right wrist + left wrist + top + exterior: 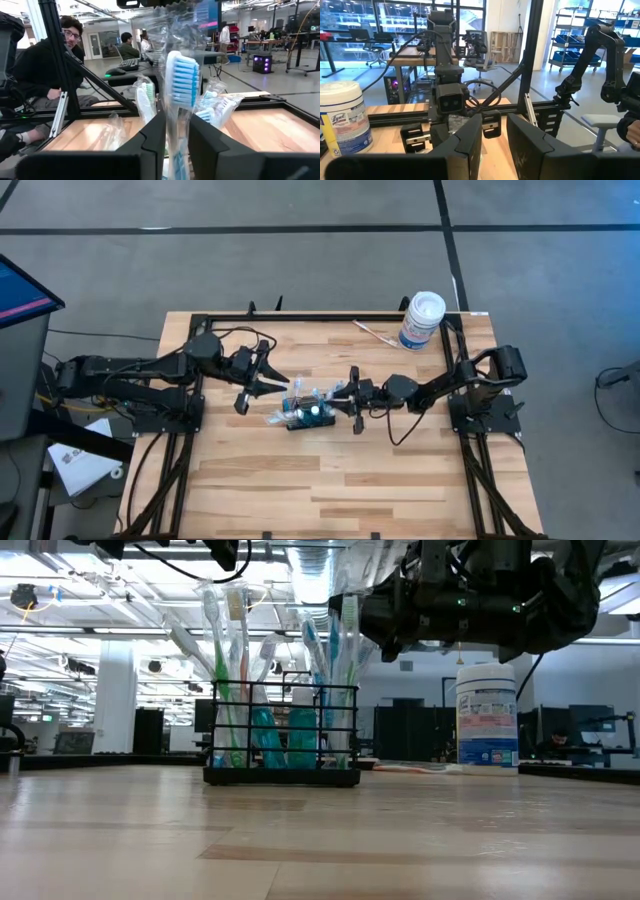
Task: Pick & Place toothbrushing station
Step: Put the blue toothbrush into the wire organizer, then put the orange toothbrush into the wire organizer
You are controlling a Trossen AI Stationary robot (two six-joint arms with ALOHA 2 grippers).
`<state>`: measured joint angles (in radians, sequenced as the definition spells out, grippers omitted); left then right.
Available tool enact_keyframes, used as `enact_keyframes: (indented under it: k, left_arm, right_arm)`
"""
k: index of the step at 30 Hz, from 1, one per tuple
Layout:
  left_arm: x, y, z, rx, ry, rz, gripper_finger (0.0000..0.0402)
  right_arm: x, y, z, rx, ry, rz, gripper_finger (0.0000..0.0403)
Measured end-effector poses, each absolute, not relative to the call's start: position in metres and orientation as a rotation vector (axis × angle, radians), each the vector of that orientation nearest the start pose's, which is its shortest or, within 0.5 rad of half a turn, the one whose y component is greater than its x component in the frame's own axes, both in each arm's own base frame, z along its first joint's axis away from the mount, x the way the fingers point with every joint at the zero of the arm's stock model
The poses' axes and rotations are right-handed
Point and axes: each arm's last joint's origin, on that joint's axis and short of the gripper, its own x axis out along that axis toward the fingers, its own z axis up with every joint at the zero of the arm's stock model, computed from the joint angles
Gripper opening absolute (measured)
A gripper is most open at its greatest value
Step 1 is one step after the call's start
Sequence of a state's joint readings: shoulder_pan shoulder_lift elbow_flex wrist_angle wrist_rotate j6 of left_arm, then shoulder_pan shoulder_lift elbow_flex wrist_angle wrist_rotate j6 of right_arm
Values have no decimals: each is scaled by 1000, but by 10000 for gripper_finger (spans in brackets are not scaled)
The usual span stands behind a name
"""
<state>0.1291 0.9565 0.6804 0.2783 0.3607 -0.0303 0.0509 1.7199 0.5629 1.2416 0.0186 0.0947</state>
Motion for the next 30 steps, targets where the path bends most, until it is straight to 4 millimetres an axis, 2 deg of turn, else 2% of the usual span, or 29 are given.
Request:
enact_keyframes:
  k: [5, 11, 15, 21, 30]
  left_arm:
    - [215, 18, 309, -30, 3, -228, 86]
    - [215, 18, 297, -32, 11, -228, 86]
    - [214, 18, 290, -28, -3, -228, 86]
    - [214, 18, 290, -27, -8, -228, 86]
    - [214, 18, 291, -26, -15, -229, 86]
  right_arm:
    - [309, 15, 171, 88, -67, 35, 97]
    - [309, 15, 170, 80, -52, 34, 148]
    - [308, 15, 172, 70, -61, 30, 168]
    - [302, 14, 192, 30, -109, 25, 170]
    - [280, 12, 228, 0, -65, -19, 141]
